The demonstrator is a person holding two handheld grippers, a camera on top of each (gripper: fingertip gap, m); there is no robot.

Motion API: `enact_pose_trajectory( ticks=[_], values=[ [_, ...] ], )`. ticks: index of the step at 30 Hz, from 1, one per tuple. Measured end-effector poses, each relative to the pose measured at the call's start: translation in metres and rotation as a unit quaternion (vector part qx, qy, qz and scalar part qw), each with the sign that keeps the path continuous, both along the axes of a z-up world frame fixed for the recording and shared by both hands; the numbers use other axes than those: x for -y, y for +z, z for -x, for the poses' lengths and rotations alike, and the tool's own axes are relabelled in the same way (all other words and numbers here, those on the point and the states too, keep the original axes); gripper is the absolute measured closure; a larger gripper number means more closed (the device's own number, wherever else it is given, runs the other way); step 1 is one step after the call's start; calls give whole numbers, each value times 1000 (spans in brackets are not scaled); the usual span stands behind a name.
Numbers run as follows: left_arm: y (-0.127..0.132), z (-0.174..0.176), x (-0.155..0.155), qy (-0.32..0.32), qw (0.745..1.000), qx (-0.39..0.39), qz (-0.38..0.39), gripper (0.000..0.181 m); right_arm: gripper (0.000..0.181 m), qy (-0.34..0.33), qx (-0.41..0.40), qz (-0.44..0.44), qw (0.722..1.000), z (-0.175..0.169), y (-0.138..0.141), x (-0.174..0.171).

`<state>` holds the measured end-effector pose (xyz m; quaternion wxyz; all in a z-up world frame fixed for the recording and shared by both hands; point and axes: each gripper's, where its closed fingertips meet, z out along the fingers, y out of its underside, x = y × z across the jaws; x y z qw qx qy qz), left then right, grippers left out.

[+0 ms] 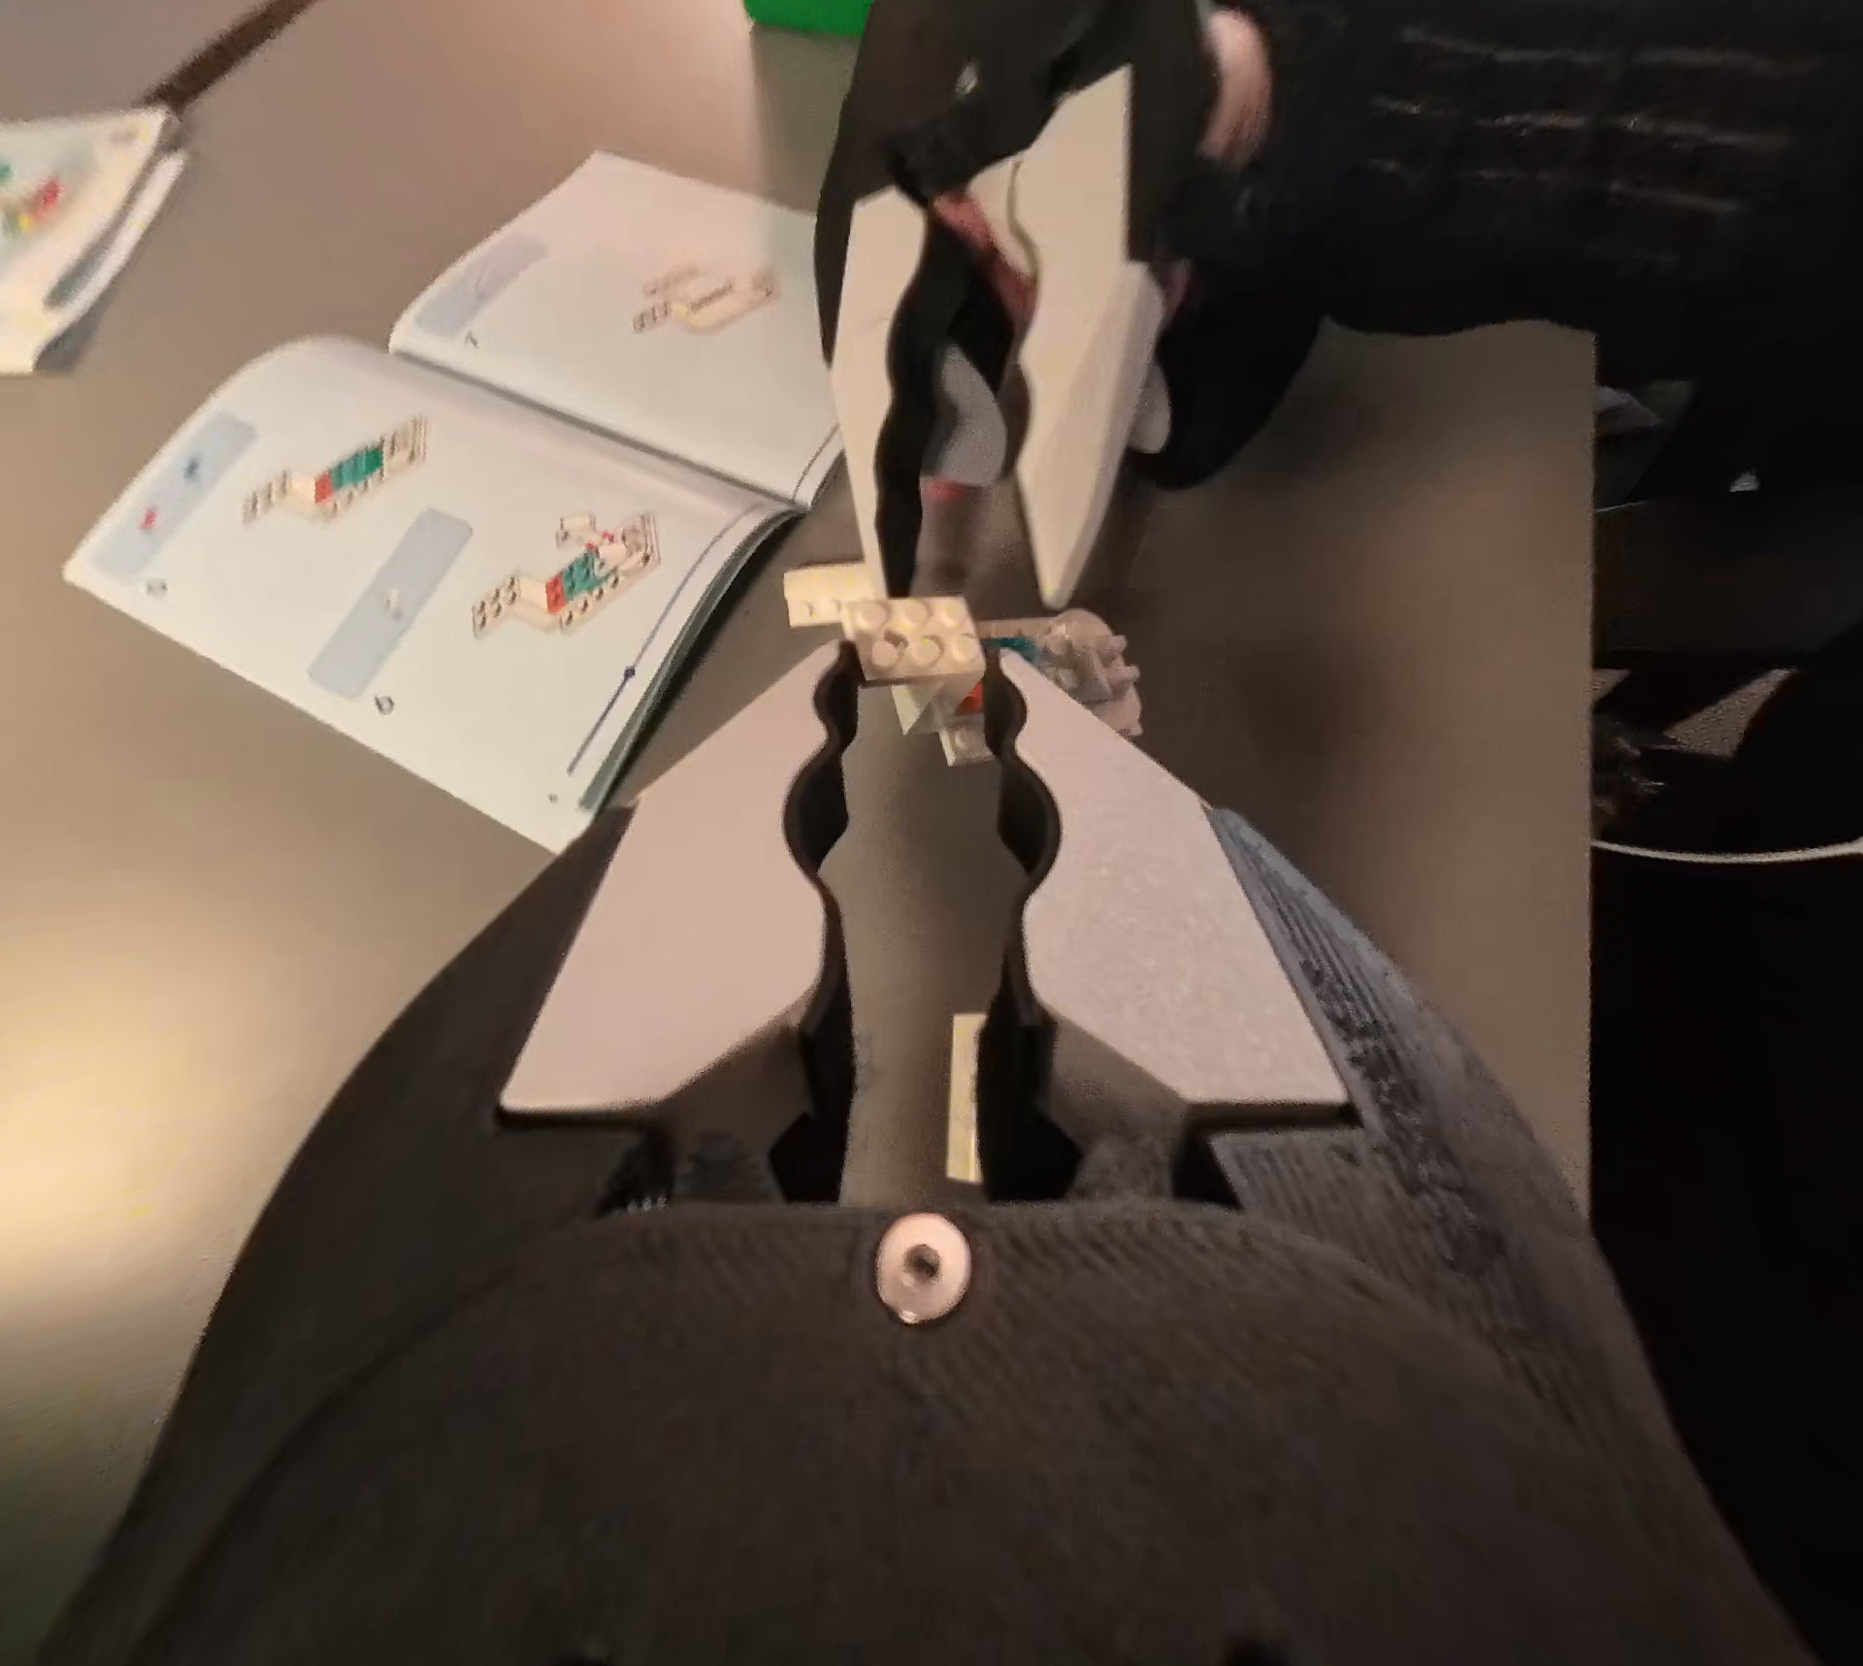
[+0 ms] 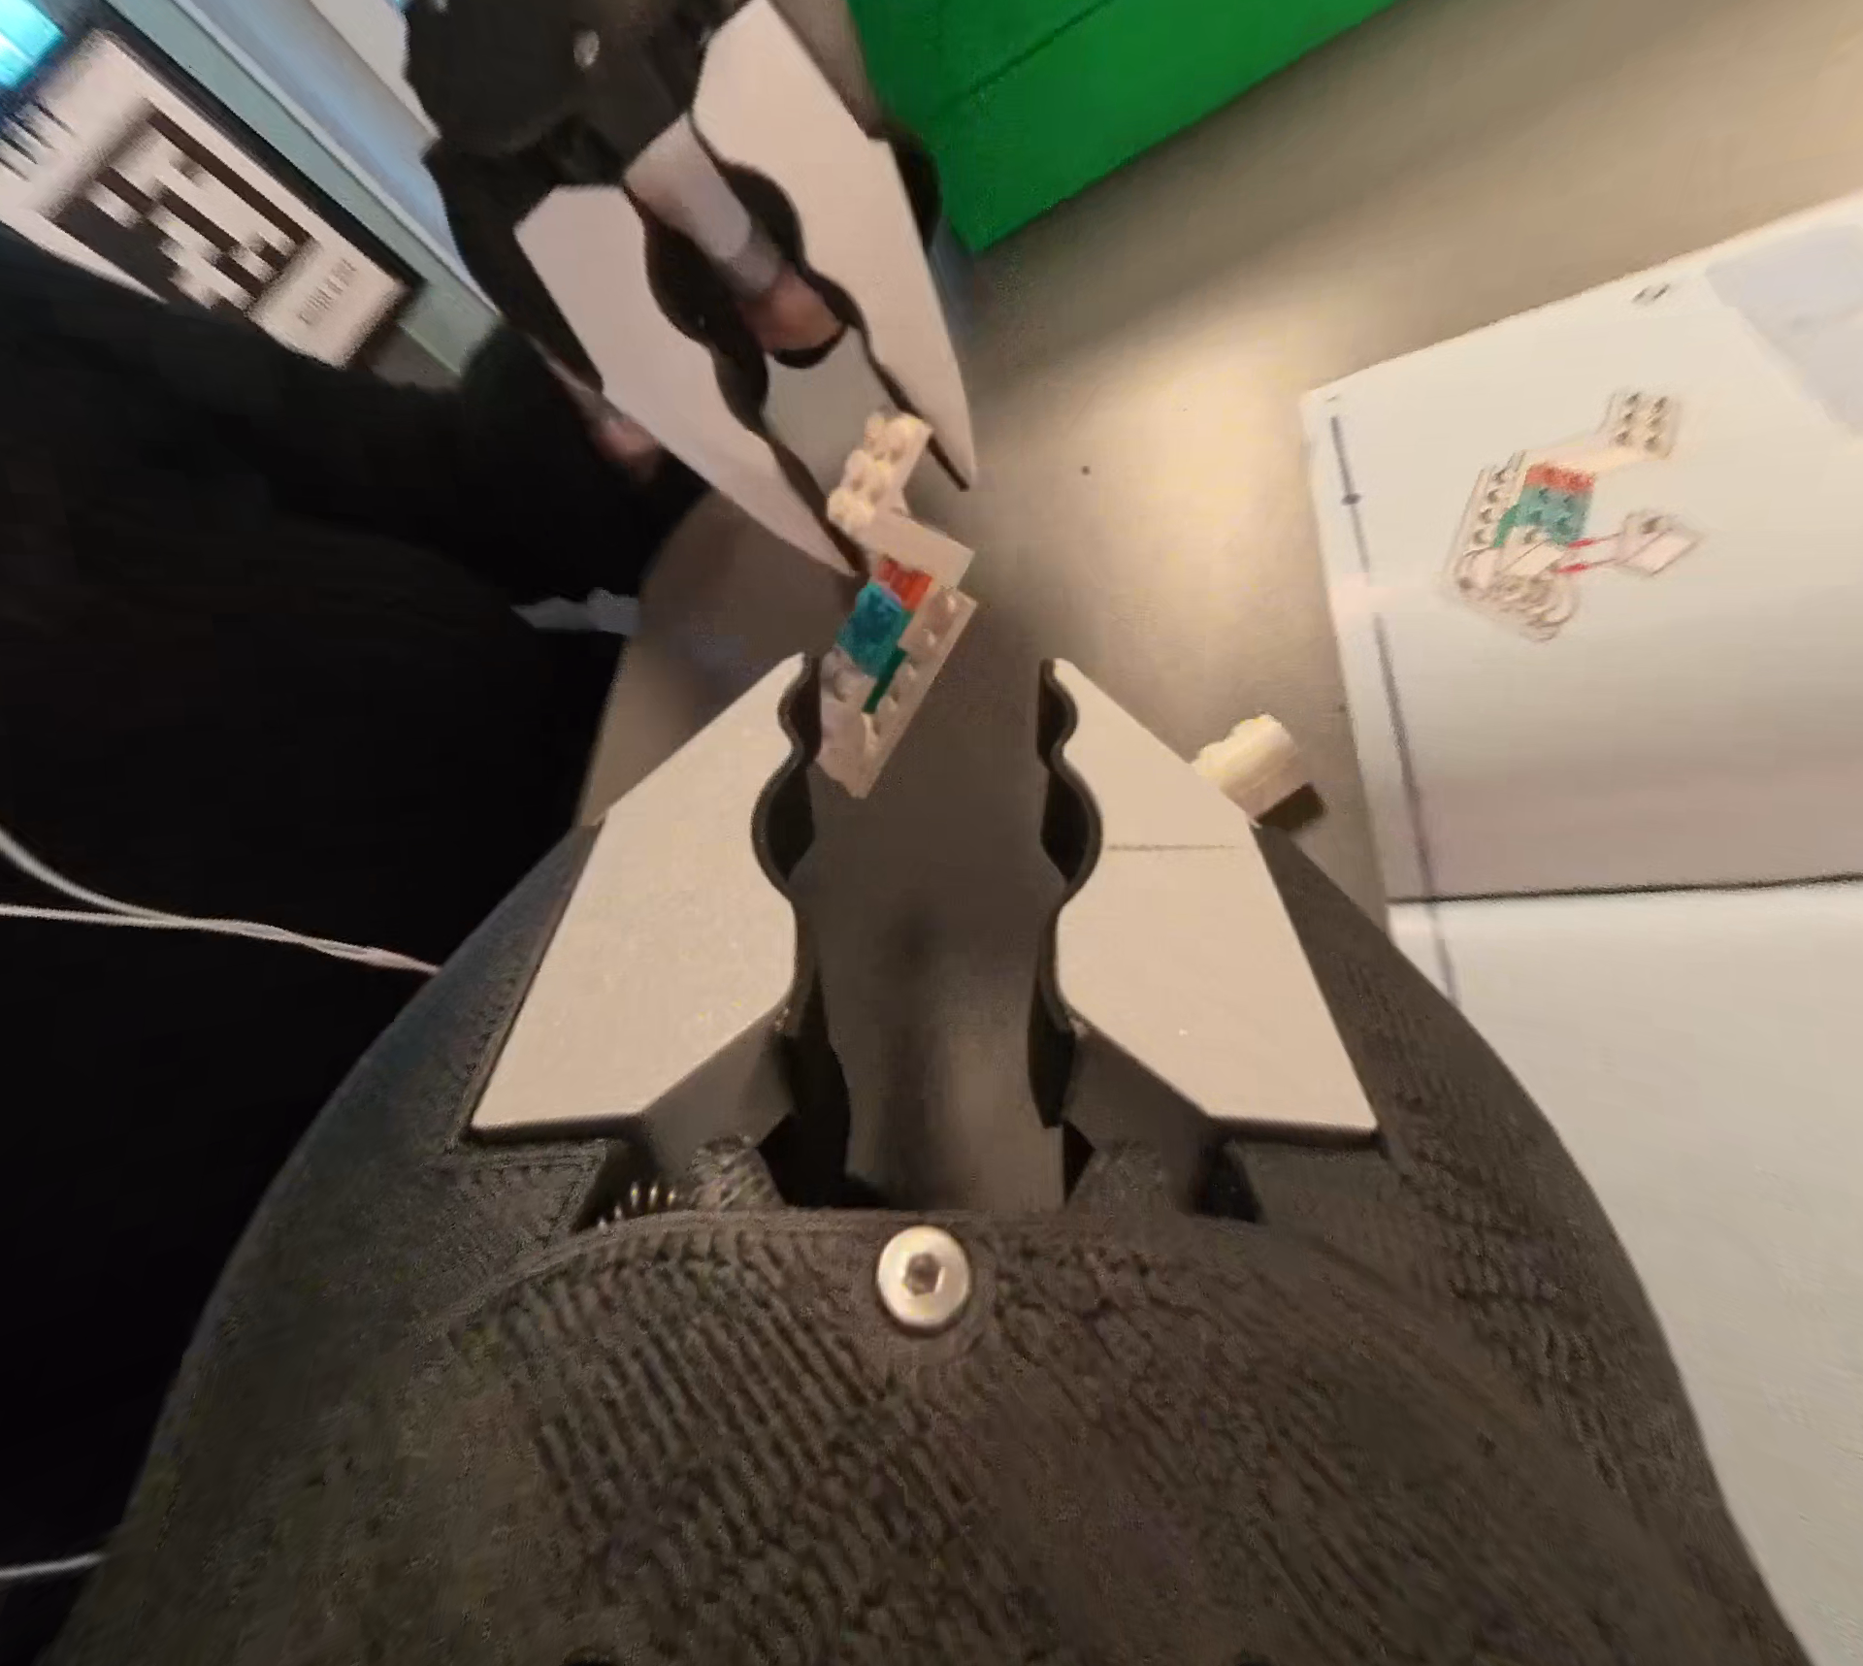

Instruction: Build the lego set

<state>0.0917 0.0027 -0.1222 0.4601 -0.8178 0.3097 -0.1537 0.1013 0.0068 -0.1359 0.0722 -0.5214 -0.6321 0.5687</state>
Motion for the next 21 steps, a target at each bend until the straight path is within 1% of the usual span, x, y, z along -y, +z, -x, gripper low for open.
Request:
enact_pose_trajectory(
  ticks=[3,5,7,10,11,13,15,17,19,21],
  values=[
    [10,-5,0,-16,999,1,-34,157,151,-3,14,66,998,2,6,5],
    [13,-5,-2,-11,999,1,-45,157,155,2,16,92,996,2,10,10],
    [16,-6,-2,-11,998,7,-56,158,163,6,14,117,993,4,14,14],
    [23,-8,-3,-3,997,27,-78,160,167,-4,19,157,987,7,17,14],
    [27,-5,-4,12,995,33,-98,155,168,-9,16,177,984,9,21,13],
    [37,-1,-4,32,988,30,-146,133,169,-19,9,210,977,11,26,9],
    [44,5,1,39,977,-14,-211,125,169,-38,3,240,970,14,31,3],
    [46,6,9,27,954,-101,-281,124,170,-58,-3,276,959,18,36,-3],
    [38,4,14,3,919,-219,-329,124,169,-77,-8,312,947,20,40,-10],
    [24,3,13,-27,869,-339,-360,124,170,-88,-7,339,937,22,41,-14]
  ],
)
